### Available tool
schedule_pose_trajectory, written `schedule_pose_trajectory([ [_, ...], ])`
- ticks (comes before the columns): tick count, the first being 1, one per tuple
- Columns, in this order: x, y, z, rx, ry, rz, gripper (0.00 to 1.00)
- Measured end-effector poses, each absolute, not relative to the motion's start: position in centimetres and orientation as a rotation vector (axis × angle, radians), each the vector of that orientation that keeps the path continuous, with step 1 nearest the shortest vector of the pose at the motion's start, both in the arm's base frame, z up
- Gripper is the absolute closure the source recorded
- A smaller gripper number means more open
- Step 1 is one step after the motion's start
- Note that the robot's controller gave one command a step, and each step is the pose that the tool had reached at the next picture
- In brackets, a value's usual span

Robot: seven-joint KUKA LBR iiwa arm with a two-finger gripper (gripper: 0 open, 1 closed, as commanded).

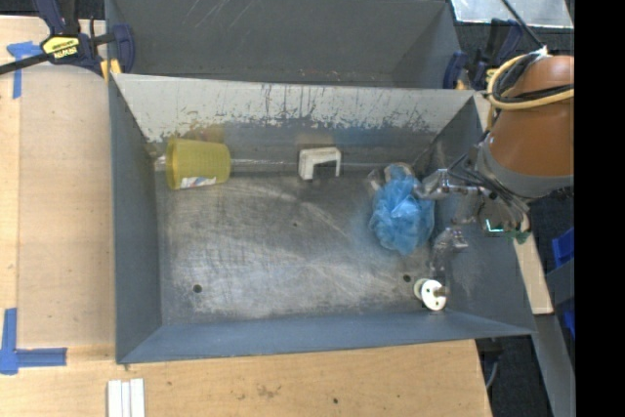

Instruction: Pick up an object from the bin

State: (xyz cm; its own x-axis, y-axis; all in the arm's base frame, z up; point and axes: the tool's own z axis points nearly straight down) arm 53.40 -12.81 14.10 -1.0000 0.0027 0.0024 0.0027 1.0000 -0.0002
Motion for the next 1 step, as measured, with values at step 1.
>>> schedule_pose_trajectory([
  [1,53.59,-12.77,14.43,-0.001,-3.146,0.002,0.00],
])
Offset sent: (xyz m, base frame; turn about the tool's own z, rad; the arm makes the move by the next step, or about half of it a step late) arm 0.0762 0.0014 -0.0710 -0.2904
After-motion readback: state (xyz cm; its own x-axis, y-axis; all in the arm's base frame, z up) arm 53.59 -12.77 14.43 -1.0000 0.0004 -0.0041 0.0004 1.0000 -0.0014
